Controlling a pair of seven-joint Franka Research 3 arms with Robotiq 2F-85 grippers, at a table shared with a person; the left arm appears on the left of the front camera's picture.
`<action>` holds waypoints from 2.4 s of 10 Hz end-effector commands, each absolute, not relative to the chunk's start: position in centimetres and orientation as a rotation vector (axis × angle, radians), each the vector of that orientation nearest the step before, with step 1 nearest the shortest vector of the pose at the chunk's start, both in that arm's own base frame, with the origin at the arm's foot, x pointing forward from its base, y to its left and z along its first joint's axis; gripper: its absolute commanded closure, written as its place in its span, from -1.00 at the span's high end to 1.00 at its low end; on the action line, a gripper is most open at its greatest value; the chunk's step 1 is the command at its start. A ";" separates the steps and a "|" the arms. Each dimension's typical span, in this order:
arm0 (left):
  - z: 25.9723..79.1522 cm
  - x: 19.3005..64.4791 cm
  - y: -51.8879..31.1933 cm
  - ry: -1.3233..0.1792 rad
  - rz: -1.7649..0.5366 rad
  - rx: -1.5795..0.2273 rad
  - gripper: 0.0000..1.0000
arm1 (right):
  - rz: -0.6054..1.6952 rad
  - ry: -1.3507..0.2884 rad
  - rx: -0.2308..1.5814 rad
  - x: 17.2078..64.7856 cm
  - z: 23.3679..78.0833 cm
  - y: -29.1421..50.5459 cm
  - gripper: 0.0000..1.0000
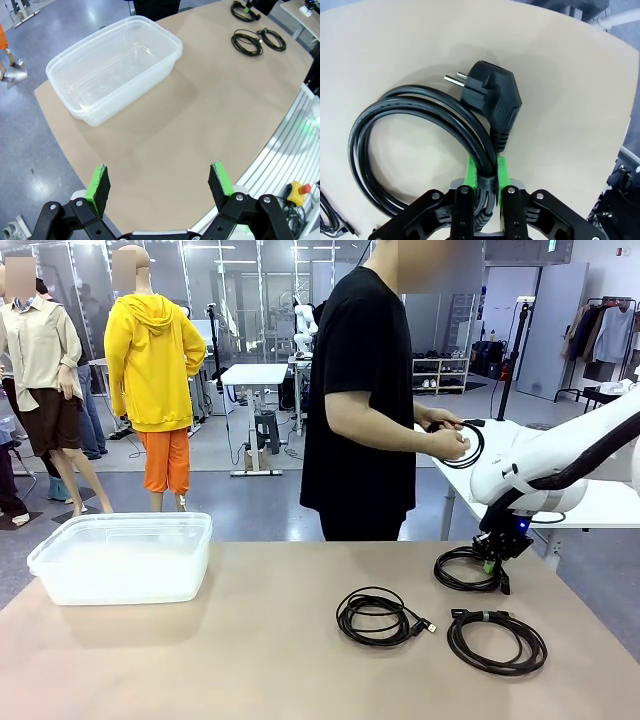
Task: Organize and store the cables.
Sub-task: Place the Power Cable into the Organizing box.
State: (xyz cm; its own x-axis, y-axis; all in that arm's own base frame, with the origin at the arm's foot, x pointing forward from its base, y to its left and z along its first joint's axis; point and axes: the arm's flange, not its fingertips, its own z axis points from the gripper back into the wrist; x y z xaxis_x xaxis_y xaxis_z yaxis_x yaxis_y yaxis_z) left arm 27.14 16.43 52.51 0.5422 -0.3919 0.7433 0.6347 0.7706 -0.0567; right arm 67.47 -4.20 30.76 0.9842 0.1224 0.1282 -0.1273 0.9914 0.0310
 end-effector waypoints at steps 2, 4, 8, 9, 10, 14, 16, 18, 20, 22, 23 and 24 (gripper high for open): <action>52.6 27.2 16.4 -0.794 -0.637 -0.346 1.00 | 0.070 -0.061 0.020 66.7 33.7 -2.5 -1.00; 52.6 27.2 16.4 -0.794 -0.637 -0.346 1.00 | 0.064 0.010 0.036 65.7 37.4 -1.6 -1.00; 52.6 27.2 16.4 -0.794 -0.637 -0.346 1.00 | 0.056 0.004 0.029 64.3 38.3 -2.2 -1.00; 52.6 27.2 16.4 -0.794 -0.637 -0.346 1.00 | 0.067 -0.012 0.055 64.7 39.4 -1.9 -1.00; 52.6 27.2 16.4 -0.794 -0.637 -0.346 1.00 | 0.067 -0.012 0.055 64.7 39.4 -1.9 -1.00; 52.6 27.2 16.4 -0.794 -0.637 -0.346 1.00 | 0.067 -0.012 0.055 64.7 39.4 -1.9 -1.00; 52.6 27.2 16.4 -0.794 -0.637 -0.346 1.00 | 0.079 -0.038 0.064 63.5 40.5 -1.2 -0.64; 52.6 27.2 16.4 -0.794 -0.637 -0.346 1.00 | 0.071 -0.085 0.048 61.4 43.8 0.3 -0.64; 52.6 27.2 16.4 -0.794 -0.637 -0.346 1.00 | 0.087 -0.109 0.053 59.6 47.3 3.0 -0.64; 52.6 27.2 16.4 -0.794 -0.637 -0.346 1.00 | 0.105 -0.084 0.048 58.6 49.1 7.5 -0.64; 52.6 27.2 16.4 -0.794 -0.637 -0.346 1.00 | 0.101 -0.087 0.072 58.4 49.7 10.8 -0.64; 52.6 27.2 16.4 -0.794 -0.637 -0.346 1.00 | 0.086 -0.091 0.080 57.9 49.8 14.5 -0.64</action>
State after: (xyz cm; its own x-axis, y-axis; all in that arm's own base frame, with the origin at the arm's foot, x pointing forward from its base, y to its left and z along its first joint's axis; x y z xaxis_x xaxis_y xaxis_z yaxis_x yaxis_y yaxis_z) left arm 27.15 16.39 52.53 0.5422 -0.3934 0.7424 0.6350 0.7705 -0.0555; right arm 57.86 11.97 49.91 0.9867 0.1309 0.0968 -0.1383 0.9876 0.0739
